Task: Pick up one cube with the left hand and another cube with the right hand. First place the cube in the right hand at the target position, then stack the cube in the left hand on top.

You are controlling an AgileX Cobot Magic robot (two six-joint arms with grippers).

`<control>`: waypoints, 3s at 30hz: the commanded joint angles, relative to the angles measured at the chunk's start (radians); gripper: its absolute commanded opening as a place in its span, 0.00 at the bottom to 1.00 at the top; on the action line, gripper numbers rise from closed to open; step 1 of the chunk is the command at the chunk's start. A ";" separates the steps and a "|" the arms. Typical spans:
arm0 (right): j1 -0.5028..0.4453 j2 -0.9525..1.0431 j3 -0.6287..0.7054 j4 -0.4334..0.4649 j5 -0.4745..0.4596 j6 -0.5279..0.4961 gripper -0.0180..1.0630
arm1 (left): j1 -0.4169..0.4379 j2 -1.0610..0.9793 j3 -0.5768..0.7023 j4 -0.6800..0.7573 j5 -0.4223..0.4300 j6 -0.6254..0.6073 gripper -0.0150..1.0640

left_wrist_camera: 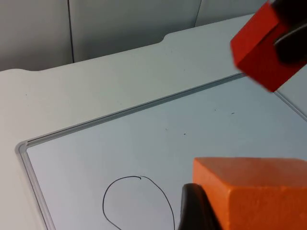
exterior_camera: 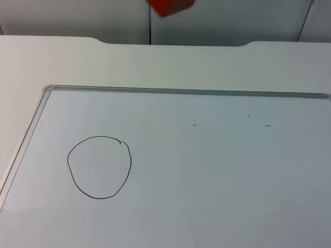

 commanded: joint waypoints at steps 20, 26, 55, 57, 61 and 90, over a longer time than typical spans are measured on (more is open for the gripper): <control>0.172 0.513 -0.254 -0.340 0.037 0.288 0.01 | -0.003 -0.009 0.003 -0.010 -0.016 -0.015 0.01; 0.172 0.557 -0.254 -0.338 -0.005 0.288 0.01 | -0.003 -0.009 0.003 -0.014 -0.022 -0.015 0.01; 0.206 0.691 -0.254 -0.419 -0.104 0.358 0.01 | -0.003 -0.009 0.003 -0.014 -0.022 -0.015 0.01; 0.206 0.695 -0.254 -0.417 -0.110 0.358 0.01 | -0.003 -0.009 0.003 -0.014 -0.022 -0.015 0.01; 0.206 0.695 -0.254 -0.415 -0.136 0.358 0.01 | -0.003 -0.009 0.003 -0.014 -0.022 -0.015 0.01; 0.206 0.718 -0.254 -0.415 -0.157 0.339 0.01 | -0.003 -0.009 0.003 -0.014 -0.020 -0.015 0.01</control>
